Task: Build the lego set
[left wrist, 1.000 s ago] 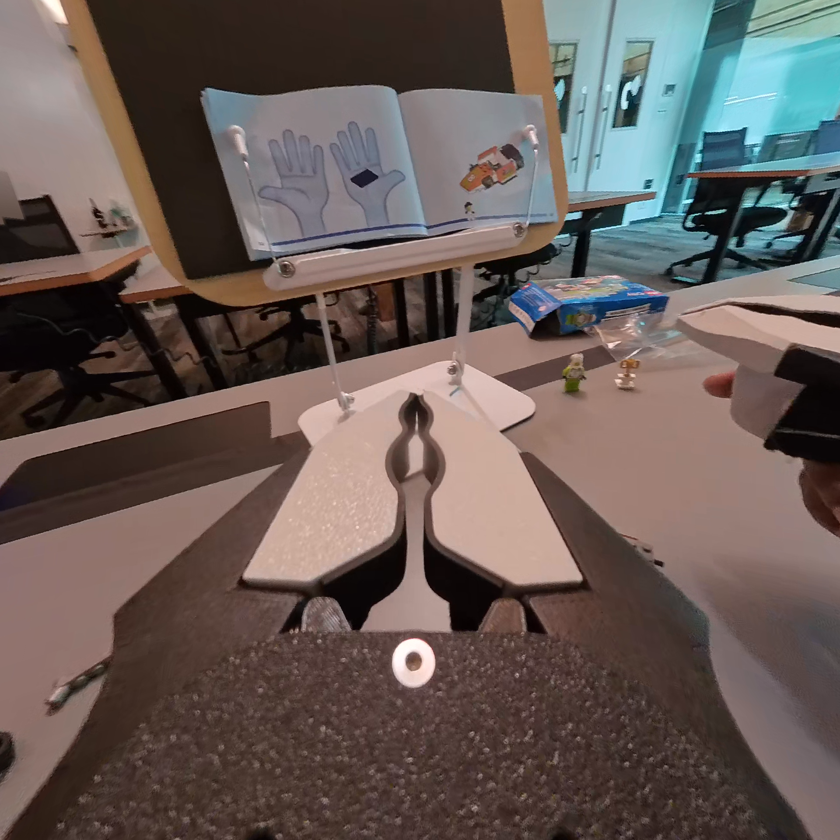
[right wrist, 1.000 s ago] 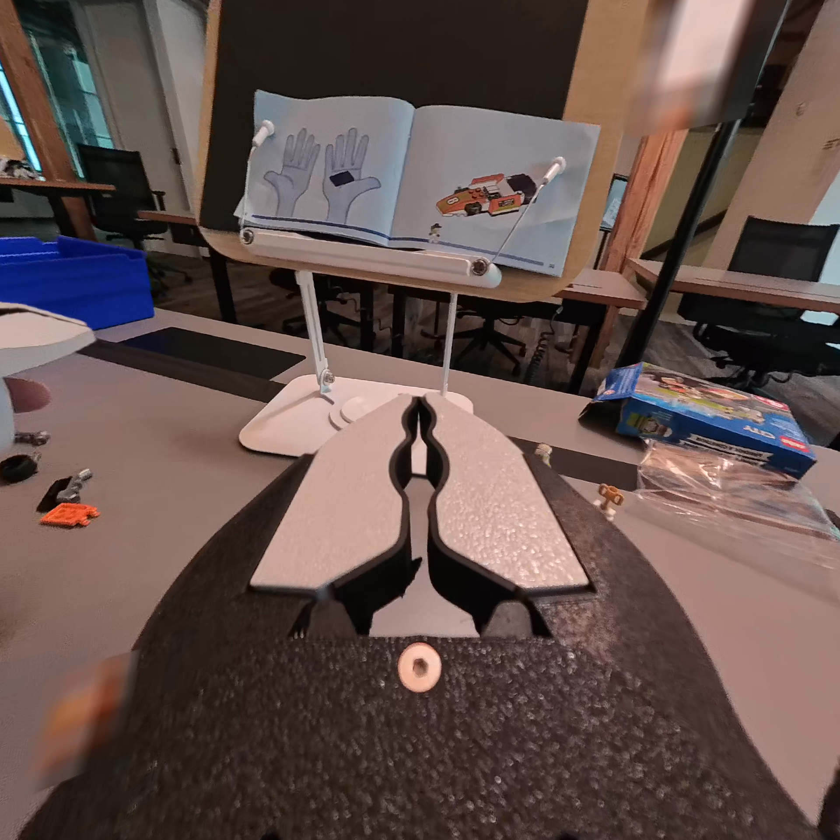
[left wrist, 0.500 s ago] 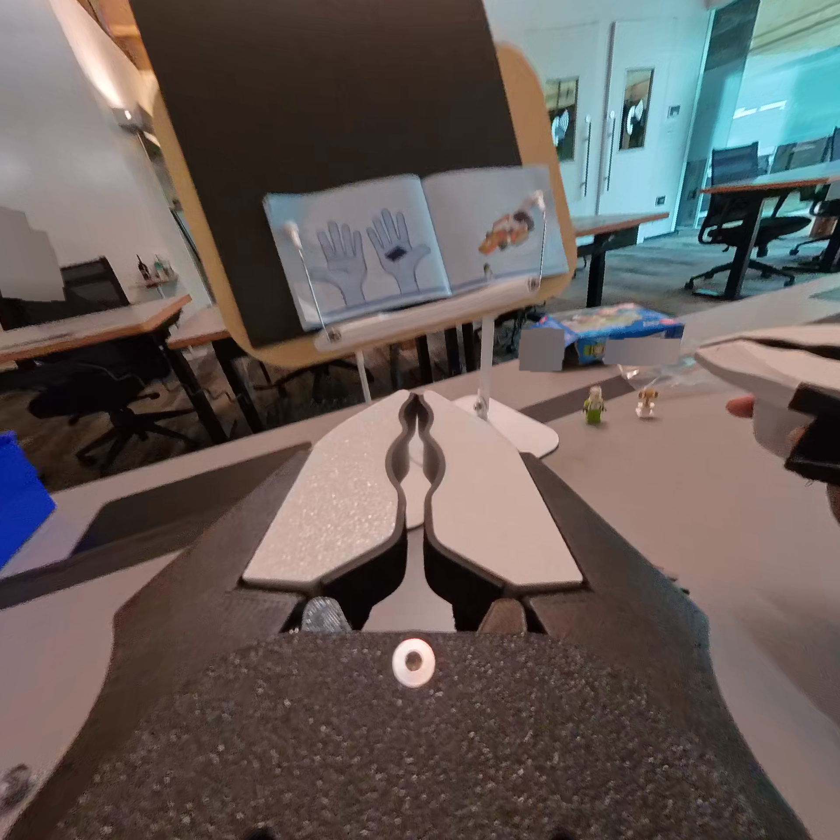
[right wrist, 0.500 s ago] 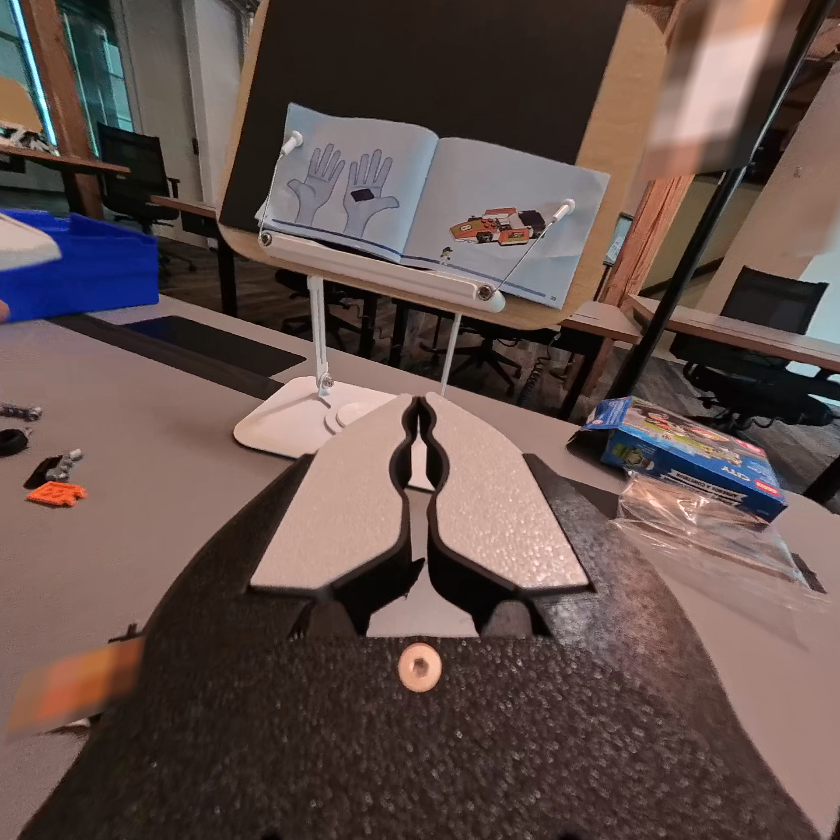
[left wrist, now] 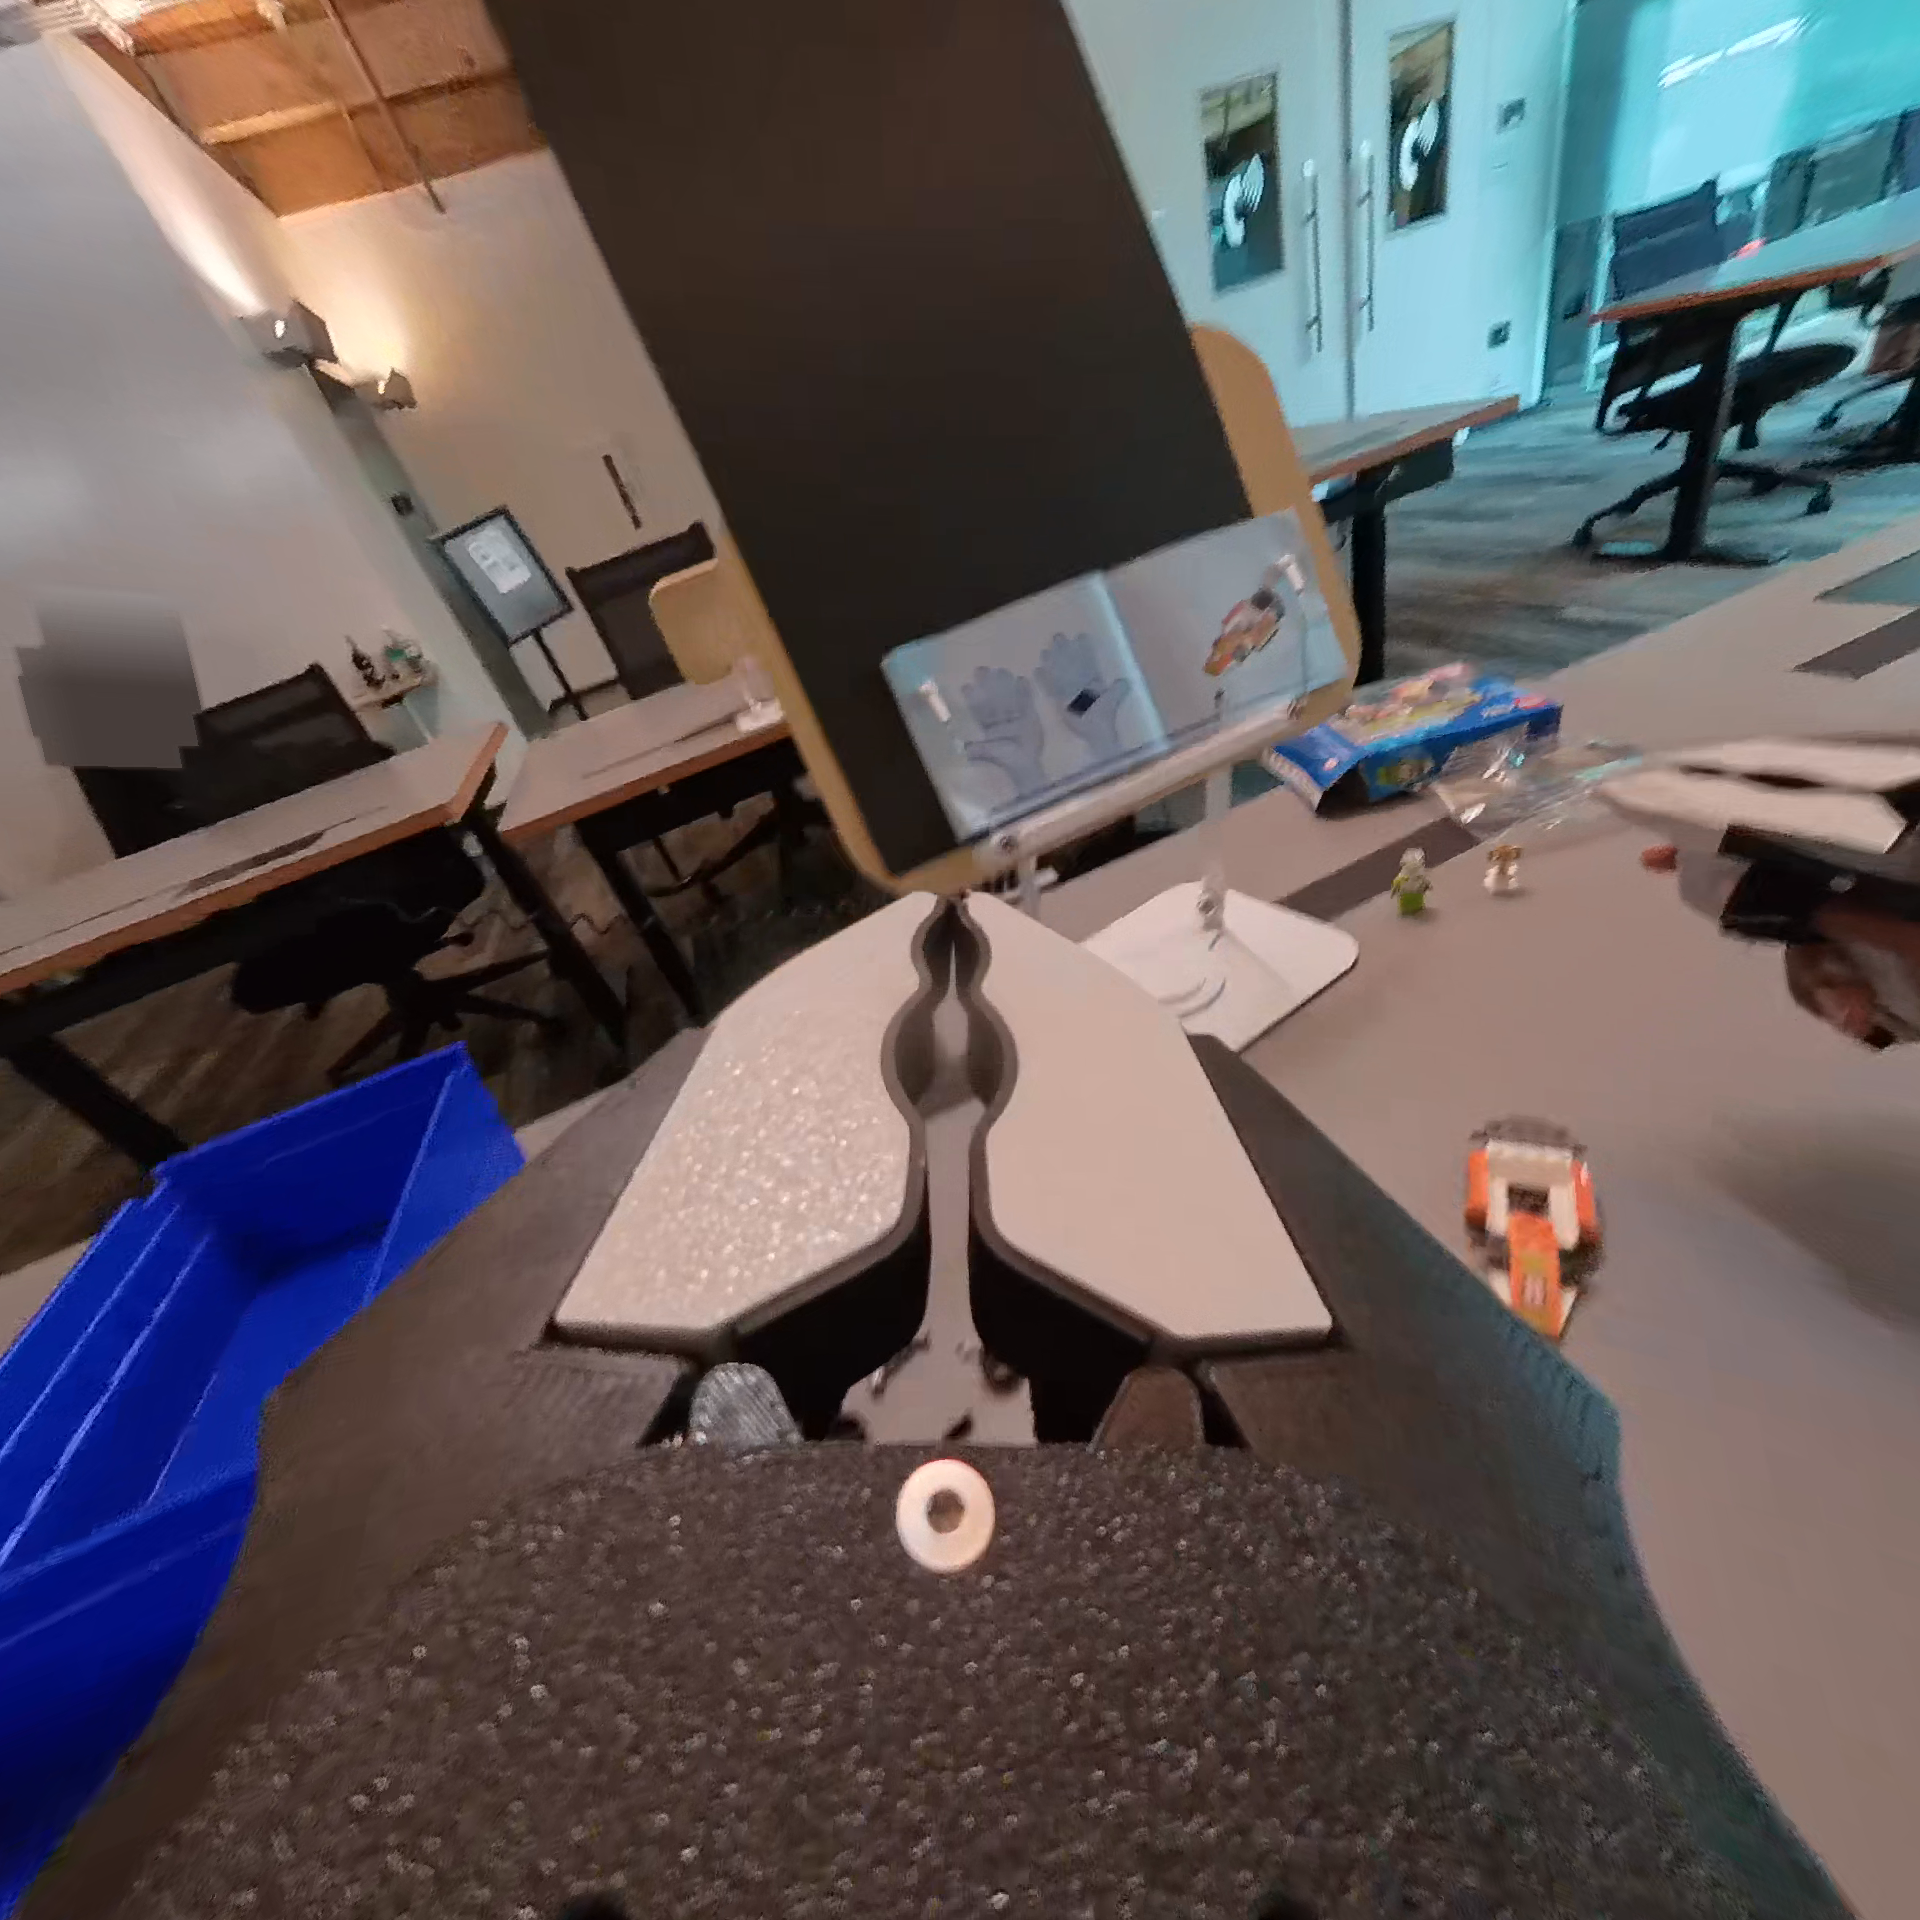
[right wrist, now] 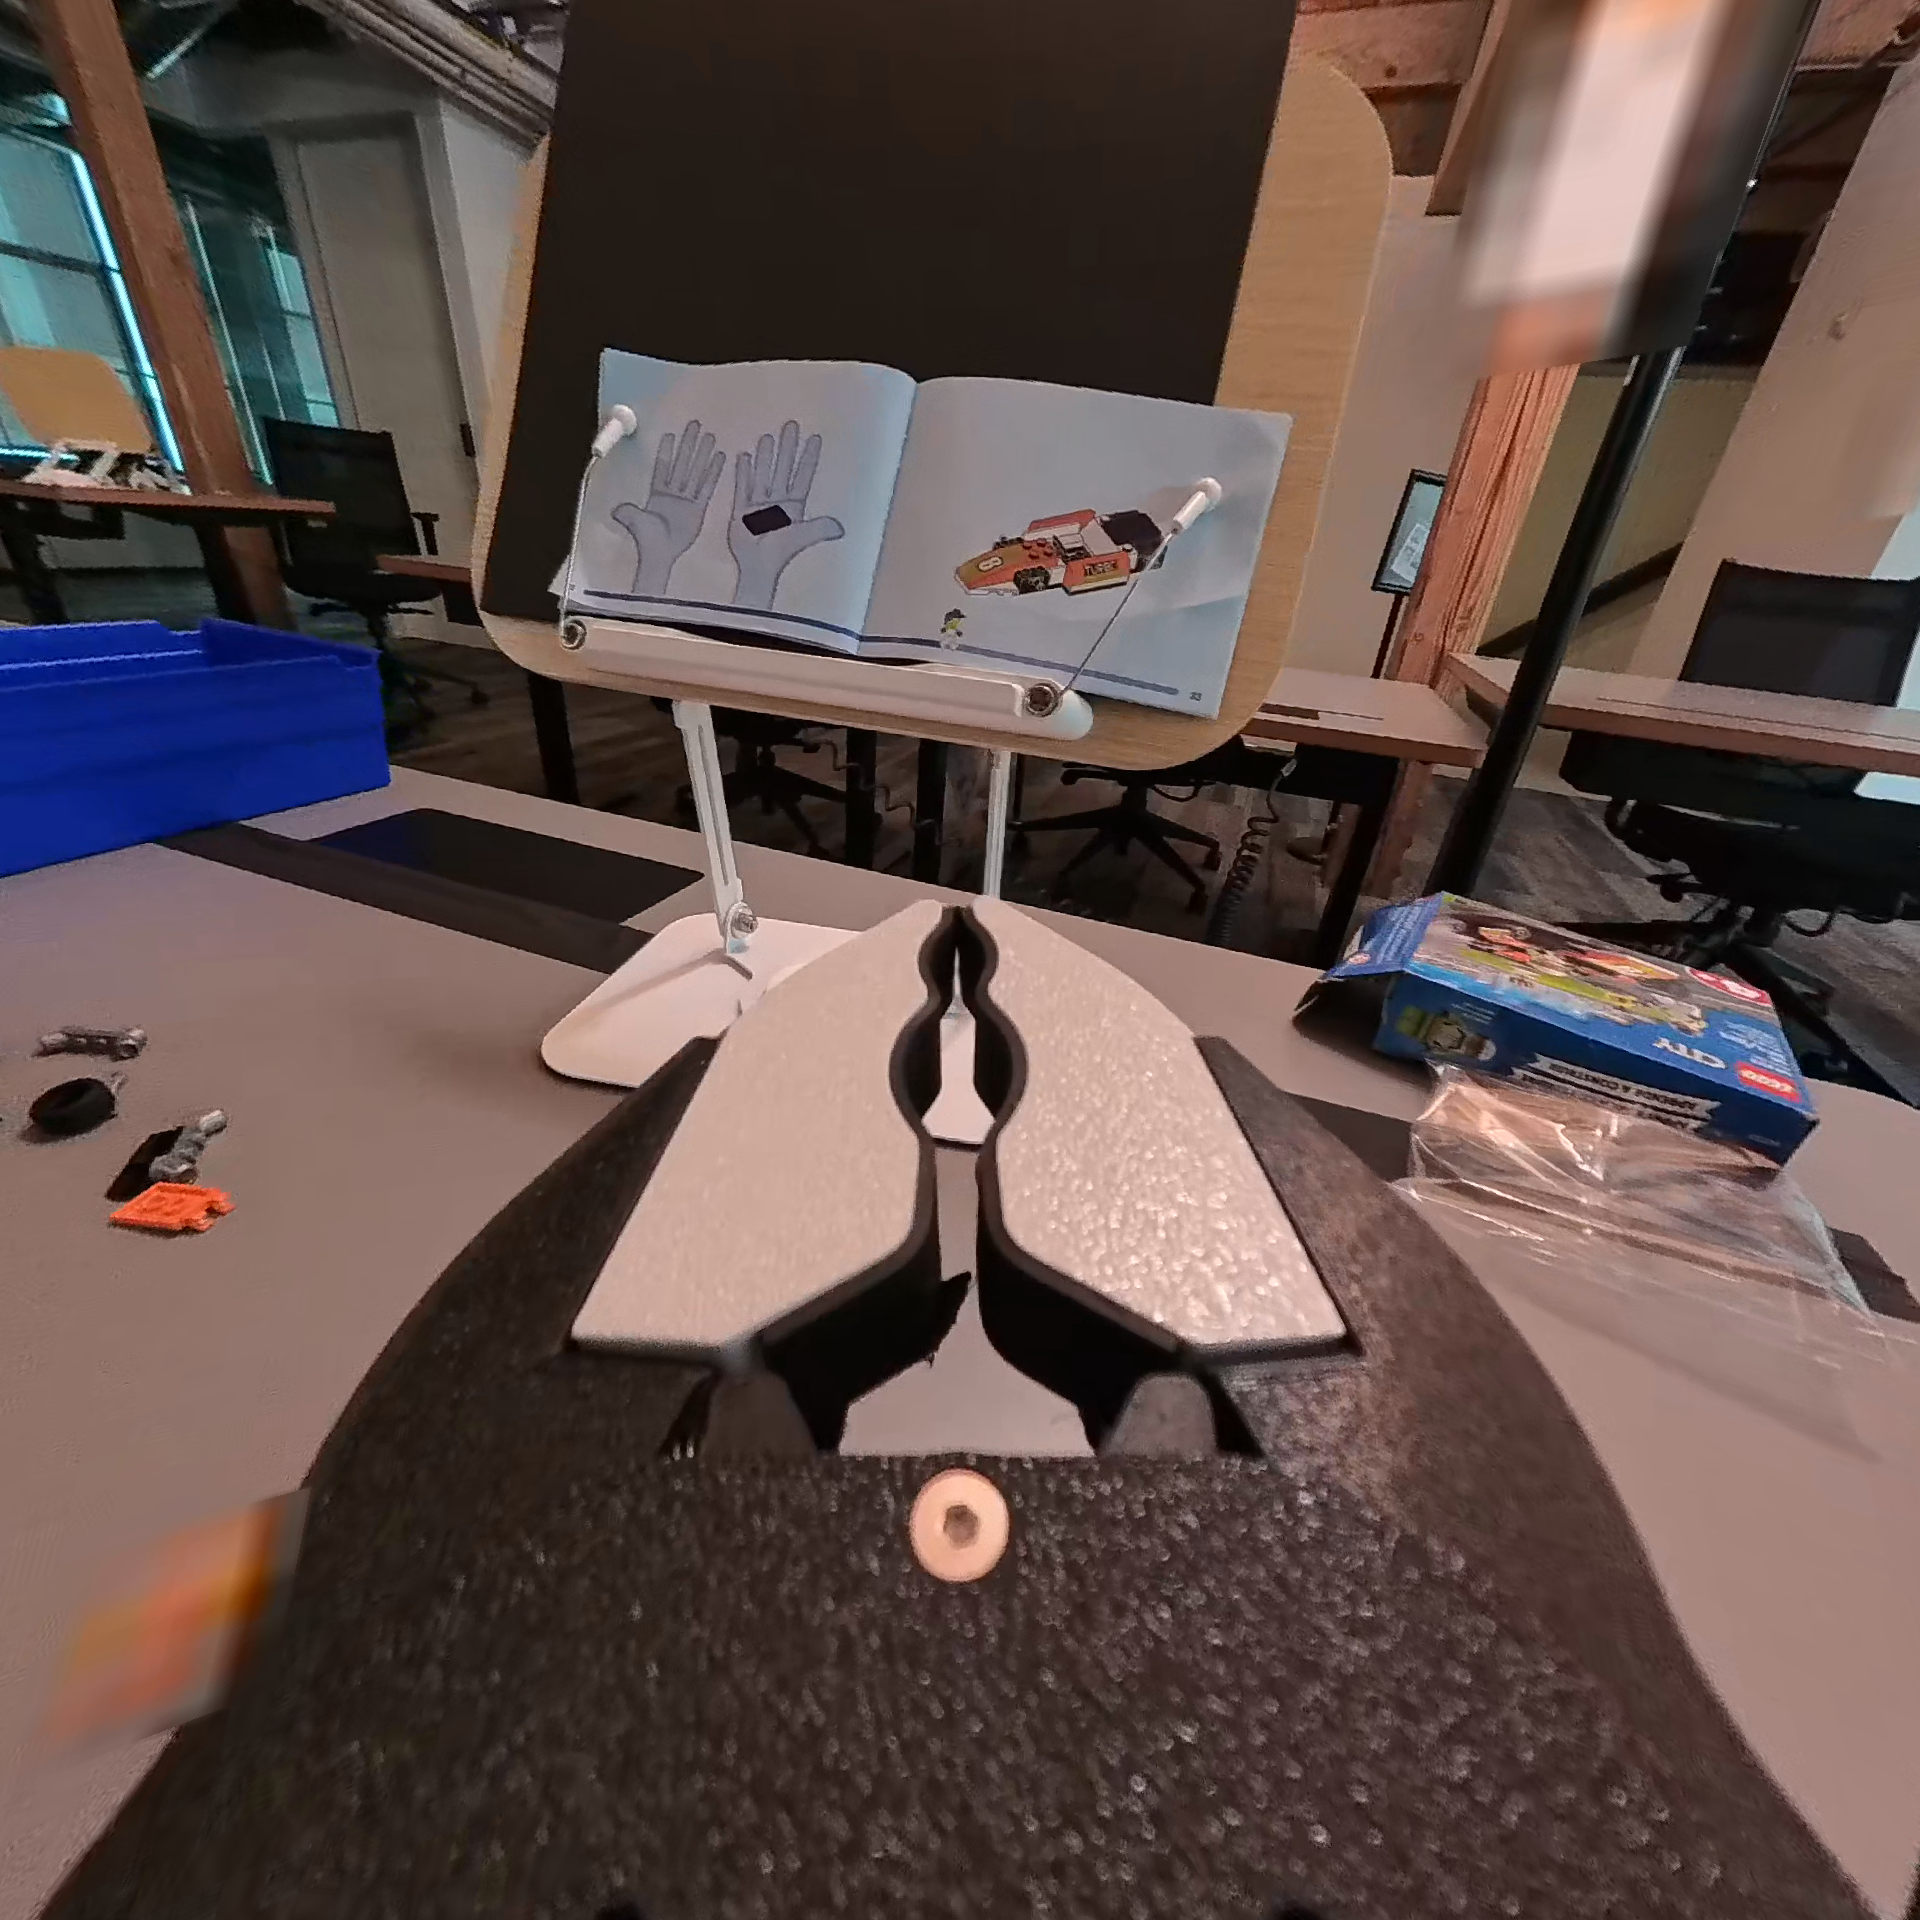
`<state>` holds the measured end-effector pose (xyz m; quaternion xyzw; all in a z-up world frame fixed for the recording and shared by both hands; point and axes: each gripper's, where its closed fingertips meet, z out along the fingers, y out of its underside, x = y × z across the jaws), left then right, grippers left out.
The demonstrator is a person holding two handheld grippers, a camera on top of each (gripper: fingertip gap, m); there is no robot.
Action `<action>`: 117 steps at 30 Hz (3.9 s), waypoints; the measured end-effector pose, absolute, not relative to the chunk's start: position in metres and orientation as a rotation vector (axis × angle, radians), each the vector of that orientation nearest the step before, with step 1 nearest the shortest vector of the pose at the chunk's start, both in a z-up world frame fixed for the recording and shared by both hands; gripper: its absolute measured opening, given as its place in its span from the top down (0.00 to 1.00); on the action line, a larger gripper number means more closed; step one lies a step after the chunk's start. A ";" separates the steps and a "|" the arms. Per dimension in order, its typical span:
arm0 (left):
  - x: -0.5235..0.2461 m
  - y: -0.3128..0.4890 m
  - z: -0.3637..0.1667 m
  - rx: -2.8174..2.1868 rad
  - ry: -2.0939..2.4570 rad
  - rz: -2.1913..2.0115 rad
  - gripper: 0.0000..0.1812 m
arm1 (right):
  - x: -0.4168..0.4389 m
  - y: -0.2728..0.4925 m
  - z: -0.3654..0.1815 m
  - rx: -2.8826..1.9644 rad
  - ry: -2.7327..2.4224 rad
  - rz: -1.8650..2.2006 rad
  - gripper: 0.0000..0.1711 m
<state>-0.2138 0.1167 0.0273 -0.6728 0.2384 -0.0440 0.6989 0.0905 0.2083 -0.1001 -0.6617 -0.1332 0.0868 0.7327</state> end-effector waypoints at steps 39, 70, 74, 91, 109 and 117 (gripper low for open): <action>-0.224 0.179 -0.211 -2.315 1.078 -0.216 1.00 | 0.034 0.198 -0.130 -1.546 -0.531 0.376 1.00; -0.299 0.192 -0.266 -2.744 1.251 -0.111 0.87 | 0.029 0.200 -0.158 -1.651 -0.600 0.413 1.00; -0.281 0.192 -0.249 -2.643 1.169 -0.277 0.87 | 0.026 0.197 -0.156 -1.635 -0.614 0.415 1.00; -0.059 0.096 -0.111 -1.667 1.062 -1.821 0.87 | -0.063 0.100 -0.116 -1.064 -1.212 0.266 0.78; -0.044 0.113 -0.140 -1.758 1.065 -1.626 0.81 | -0.048 0.118 -0.141 -1.192 -1.253 0.224 0.90; -0.034 0.142 -0.183 -1.953 1.157 -0.874 0.82 | 0.009 0.165 -0.151 -1.465 -1.043 0.235 0.90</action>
